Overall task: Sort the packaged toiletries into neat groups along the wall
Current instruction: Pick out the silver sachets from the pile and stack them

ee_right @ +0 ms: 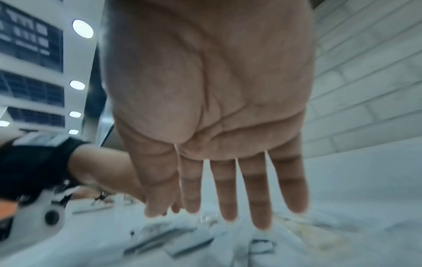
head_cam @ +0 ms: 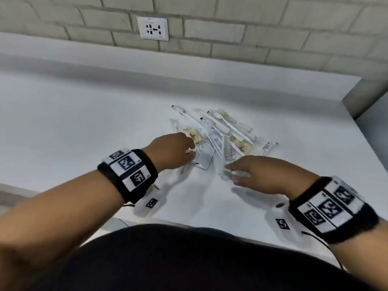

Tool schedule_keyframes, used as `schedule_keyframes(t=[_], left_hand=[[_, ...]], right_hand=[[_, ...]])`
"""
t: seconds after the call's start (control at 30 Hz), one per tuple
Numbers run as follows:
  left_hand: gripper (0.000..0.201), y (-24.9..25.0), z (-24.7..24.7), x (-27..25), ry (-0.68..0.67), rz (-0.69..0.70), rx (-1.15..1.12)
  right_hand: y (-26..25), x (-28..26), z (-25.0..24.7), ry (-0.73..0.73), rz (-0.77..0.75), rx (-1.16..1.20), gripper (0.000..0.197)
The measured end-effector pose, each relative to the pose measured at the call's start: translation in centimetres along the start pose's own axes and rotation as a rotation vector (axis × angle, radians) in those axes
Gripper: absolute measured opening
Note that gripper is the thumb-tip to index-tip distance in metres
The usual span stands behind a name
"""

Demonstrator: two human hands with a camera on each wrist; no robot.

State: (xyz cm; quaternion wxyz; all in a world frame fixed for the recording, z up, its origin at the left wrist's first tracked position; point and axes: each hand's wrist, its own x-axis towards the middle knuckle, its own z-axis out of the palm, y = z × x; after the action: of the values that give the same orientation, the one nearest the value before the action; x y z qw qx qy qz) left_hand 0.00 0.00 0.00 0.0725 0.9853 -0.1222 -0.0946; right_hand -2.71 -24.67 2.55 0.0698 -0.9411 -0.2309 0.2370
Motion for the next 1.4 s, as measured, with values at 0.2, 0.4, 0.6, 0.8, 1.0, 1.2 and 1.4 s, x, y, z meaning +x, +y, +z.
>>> schedule_keyframes(t=[0.2,0.4,0.6,0.8,1.0,1.2,1.4], left_hand=[[0.015,-0.8,1.3,1.7,-0.104,-0.035,0.109],[0.029,-2.8,1.2,2.4,-0.012,-0.043,0.129],[0.029,-1.9,-0.2,4.7,0.042,-0.066,0.127],[0.029,-3.8,-1.4,5.5,-0.095,-0.120,0.128],[0.020,-5.7,-0.7,5.5,-0.133,-0.132,0.062],[0.016,-5.6,-1.1,6.1,-0.128,0.061,-0.004],[0.038,-2.9,-0.6,7.5,-0.162,0.437,0.106]], right_hand=[[1.1,4.5,0.1,-0.027,0.066,-0.249,0.018],[2.1,6.1,-0.6,0.234,0.121,-0.157,0.023],[-0.4,10.1,0.0,0.231,0.324,-0.122,0.048],[1.3,11.7,0.0,0.249,0.428,-0.060,0.059],[1.7,12.8,-0.1,0.128,0.474,0.106,0.029],[0.6,12.5,-0.8,0.040,0.493,-0.005,0.016],[1.1,10.2,-1.7,0.250,0.513,0.236,0.028]])
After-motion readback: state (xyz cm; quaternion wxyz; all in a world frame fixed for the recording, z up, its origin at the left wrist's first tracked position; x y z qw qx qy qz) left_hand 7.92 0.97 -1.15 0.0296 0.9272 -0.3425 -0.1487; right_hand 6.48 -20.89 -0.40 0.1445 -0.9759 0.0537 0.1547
